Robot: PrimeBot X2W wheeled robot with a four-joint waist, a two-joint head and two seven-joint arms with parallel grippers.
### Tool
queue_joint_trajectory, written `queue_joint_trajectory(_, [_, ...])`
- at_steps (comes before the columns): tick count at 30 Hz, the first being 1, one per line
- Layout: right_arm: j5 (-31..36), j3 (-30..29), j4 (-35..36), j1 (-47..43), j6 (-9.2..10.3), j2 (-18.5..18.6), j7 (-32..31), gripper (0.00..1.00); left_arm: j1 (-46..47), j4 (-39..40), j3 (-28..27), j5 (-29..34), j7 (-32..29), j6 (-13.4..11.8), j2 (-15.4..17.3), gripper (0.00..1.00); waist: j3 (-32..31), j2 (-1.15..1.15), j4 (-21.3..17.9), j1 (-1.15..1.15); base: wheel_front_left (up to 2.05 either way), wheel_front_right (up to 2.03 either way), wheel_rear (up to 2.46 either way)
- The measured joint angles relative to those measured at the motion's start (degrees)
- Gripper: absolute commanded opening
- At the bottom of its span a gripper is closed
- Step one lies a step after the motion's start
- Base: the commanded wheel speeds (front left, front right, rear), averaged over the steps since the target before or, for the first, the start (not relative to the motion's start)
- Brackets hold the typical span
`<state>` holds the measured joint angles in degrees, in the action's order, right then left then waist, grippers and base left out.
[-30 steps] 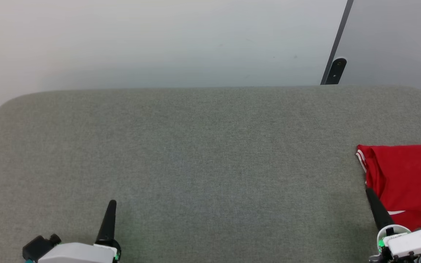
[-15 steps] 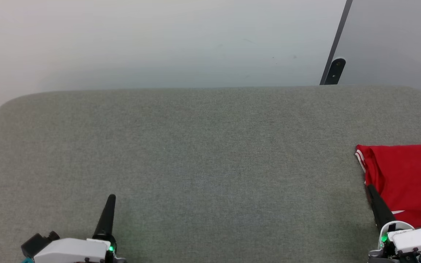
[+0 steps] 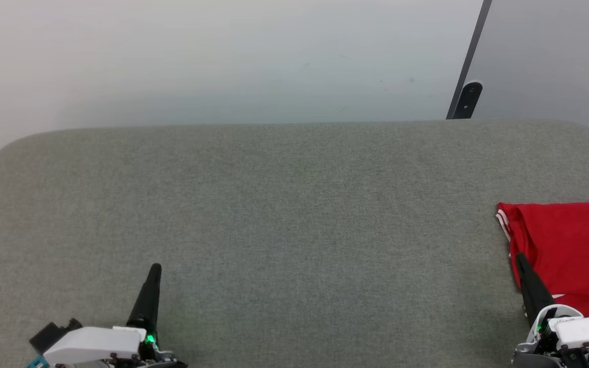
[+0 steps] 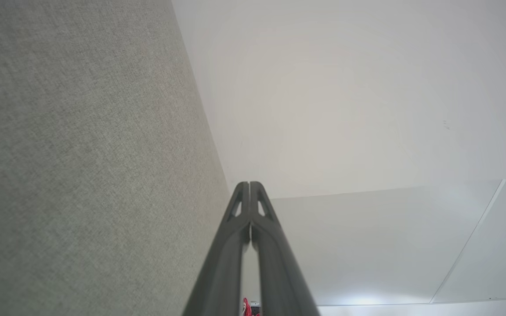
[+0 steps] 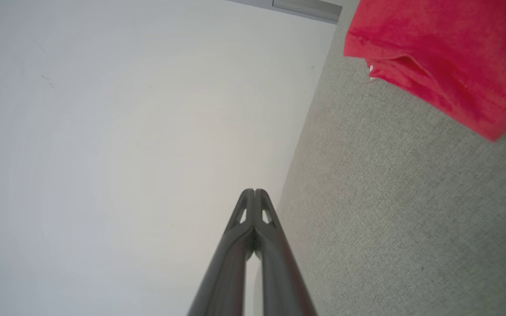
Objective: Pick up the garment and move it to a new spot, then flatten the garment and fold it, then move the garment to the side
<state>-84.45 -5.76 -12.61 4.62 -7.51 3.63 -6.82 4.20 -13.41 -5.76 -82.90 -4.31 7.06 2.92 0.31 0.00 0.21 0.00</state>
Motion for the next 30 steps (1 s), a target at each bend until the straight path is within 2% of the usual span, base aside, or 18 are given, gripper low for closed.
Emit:
queue_joint_trajectory(23, [-7.76,-0.79,-1.51,1.16,0.00,-0.67,0.27,0.00,1.74,-0.66,-0.77,-9.38,-2.27,0.25,-0.02,0.00,-0.13,0.00,-0.22,0.00,0.00,0.00,0.00])
queue_joint_trajectory(30, [-7.84,-0.82,-1.52,1.55,0.00,-0.70,0.27,0.00,1.77,-0.66,-0.79,-9.40,-2.29,0.25,-0.02,0.00,-0.13,0.00,-0.22,0.00,0.00,0.00,0.00])
